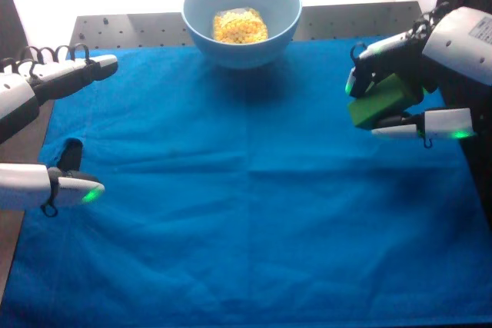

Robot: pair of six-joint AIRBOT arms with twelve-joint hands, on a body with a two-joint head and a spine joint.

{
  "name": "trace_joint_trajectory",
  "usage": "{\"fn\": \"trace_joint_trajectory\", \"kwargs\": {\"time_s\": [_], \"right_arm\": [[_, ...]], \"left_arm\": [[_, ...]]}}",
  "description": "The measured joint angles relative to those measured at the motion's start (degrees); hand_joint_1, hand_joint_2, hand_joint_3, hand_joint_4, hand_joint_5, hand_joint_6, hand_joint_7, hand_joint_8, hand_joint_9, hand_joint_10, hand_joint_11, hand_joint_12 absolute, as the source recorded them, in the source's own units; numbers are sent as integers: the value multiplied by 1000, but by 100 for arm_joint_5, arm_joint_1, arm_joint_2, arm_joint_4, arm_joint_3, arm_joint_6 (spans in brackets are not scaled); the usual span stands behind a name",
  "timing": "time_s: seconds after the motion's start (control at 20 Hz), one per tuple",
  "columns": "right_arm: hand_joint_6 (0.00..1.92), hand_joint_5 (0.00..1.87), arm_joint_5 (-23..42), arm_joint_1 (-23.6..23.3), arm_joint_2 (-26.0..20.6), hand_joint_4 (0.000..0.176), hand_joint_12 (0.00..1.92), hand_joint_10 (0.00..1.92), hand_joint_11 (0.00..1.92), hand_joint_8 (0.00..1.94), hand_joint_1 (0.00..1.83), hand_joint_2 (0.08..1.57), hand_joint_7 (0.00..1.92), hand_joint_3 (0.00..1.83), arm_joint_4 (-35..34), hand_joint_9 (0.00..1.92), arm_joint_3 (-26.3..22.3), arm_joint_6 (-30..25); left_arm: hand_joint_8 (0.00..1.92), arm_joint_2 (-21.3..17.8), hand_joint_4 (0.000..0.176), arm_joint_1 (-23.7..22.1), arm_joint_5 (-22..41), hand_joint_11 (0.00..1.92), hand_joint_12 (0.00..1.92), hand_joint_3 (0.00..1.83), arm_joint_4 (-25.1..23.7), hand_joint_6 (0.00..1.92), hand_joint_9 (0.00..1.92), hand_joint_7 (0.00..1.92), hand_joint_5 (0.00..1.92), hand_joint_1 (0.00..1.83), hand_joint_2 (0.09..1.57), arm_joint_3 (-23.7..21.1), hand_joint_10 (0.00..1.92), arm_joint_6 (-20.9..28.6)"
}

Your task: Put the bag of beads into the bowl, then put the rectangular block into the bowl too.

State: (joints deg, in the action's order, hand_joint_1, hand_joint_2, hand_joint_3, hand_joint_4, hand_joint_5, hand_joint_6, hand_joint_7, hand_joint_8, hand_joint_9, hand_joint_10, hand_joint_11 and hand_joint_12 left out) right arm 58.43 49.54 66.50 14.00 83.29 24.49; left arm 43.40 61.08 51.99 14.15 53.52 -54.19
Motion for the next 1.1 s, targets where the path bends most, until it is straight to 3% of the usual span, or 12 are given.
{"fn": "trace_joint_trajectory", "kwargs": {"time_s": [0.1, 0.15, 0.25, 0.35, 0.5, 0.75, 0.85, 0.95, 1.0, 1.1], "right_arm": [[941, 995, 7, -35, 0, 0, 1380, 1026, 1276, 196, 1164, 1110, 1527, 1, 26, 1406, 0, 0], [922, 1006, -24, -85, 2, 0, 1401, 1000, 1280, 189, 1165, 1106, 1524, 0, 66, 1426, 13, -4], [896, 1022, 9, -330, 42, 0, 1308, 790, 1195, 115, 1164, 1098, 1487, 0, 52, 1382, 107, -4], [894, 1023, 17, -555, 101, 0, 1352, 834, 1022, 76, 1162, 1097, 1450, 1, 13, 1262, 212, 0], [846, 1052, 111, -787, 365, 0, 1253, 835, 1105, 69, 1168, 1085, 1454, 0, -173, 1274, 501, 2], [929, 1004, -192, -1283, 1121, 0, 1261, 862, 1181, 82, 1156, 1104, 1499, 2, -483, 1324, 1226, 0], [972, 979, -341, -1617, 1412, 0, 1443, 1029, 1153, 112, 1154, 1115, 1496, 1, -529, 1294, 1565, 2], [954, 988, -450, -1838, 1690, 0, 1301, 929, 1183, 106, 1154, 1112, 1464, 0, -555, 1303, 1864, 0], [926, 1006, -597, -1965, 1880, 0, 1272, 895, 1257, 138, 1156, 1105, 1513, 0, -525, 1368, 2072, -4], [906, 1018, -861, -2133, 2142, 0, 1359, 893, 1222, 167, 1160, 1098, 1532, 1, -505, 1385, 2380, -4]], "left_arm": [[3, 13, 68, 0, -7, 0, 657, 0, 2, 3, 190, 184, 125, 926, 936, 0, 10, 11], [4, 37, 64, 0, -4, 0, 660, 0, 11, 0, 188, 190, 121, 918, 941, 4, 7, 20], [6, 66, 62, 24, -7, 0, 611, 0, -13, 3, 189, 212, 130, 907, 943, 4, 5, 39], [4, 66, 73, 22, -31, 0, 579, 0, -11, 3, 198, 202, 153, 895, 933, 4, 4, 39], [1, 66, 76, 22, -28, 0, 528, 0, 7, 1, 189, 184, 133, 879, 940, 4, 2, 44], [5, 68, 65, 24, -31, 0, 522, 0, -50, 2, 189, 209, 144, 866, 938, 52, 1, 146], [4, 76, 50, 22, -28, 0, 535, 0, -46, 0, 200, 202, 146, 867, 937, 111, 1, 181], [2, 146, 41, -4, -33, 0, 523, 1, -79, 0, 195, 194, 145, 856, 940, 197, 0, 236], [1, 205, 46, -20, -76, 0, 477, 0, -131, 0, 207, 183, 148, 851, 935, 258, 3, 310], [3, 247, 55, -122, -201, 0, 437, 0, -308, 3, 208, 175, 148, 852, 936, 321, 1, 374]]}}
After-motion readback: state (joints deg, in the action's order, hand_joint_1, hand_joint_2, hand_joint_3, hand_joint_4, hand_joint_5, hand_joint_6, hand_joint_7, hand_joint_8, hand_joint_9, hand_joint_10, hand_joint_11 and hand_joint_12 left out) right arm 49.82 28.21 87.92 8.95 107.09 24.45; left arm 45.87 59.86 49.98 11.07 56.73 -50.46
